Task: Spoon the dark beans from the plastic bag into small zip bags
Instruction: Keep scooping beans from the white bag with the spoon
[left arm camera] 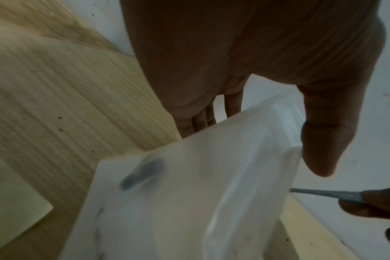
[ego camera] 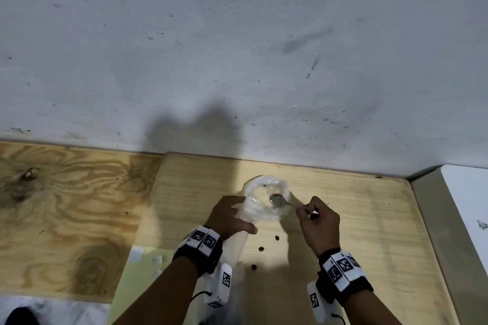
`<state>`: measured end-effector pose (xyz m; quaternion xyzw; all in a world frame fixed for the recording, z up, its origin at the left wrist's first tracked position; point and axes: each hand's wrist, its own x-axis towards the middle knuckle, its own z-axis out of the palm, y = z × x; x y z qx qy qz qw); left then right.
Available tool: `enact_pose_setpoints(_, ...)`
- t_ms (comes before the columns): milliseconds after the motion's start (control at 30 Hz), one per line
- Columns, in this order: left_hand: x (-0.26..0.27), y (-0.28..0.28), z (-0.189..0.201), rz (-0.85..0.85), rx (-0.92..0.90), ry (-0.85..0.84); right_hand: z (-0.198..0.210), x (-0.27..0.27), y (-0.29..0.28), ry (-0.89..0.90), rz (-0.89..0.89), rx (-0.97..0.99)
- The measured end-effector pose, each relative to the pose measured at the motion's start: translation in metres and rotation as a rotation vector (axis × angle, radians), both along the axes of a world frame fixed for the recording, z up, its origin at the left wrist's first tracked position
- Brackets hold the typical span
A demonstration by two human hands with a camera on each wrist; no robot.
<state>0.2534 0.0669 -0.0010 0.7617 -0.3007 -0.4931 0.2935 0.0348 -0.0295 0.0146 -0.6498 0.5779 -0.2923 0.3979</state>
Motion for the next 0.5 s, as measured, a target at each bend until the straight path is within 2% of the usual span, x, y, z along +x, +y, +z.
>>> enact_pose_setpoints(233, -0.015, -0.009, -0.003, -0.045, 0.061, 0.110, -0.006, 0.009, 0.030, -0.047, -0.066, 0.082)
enact_pose_setpoints(367, -0.016, -0.014, -0.002, -0.034, 0.011, 0.045, -0.007, 0.010, 0.032, -0.070, -0.079, 0.102)
enact_pose_setpoints(500, -0.009, -0.014, 0.000, -0.067, 0.005, -0.005, -0.005, 0.007, 0.019, -0.072, -0.112, 0.025)
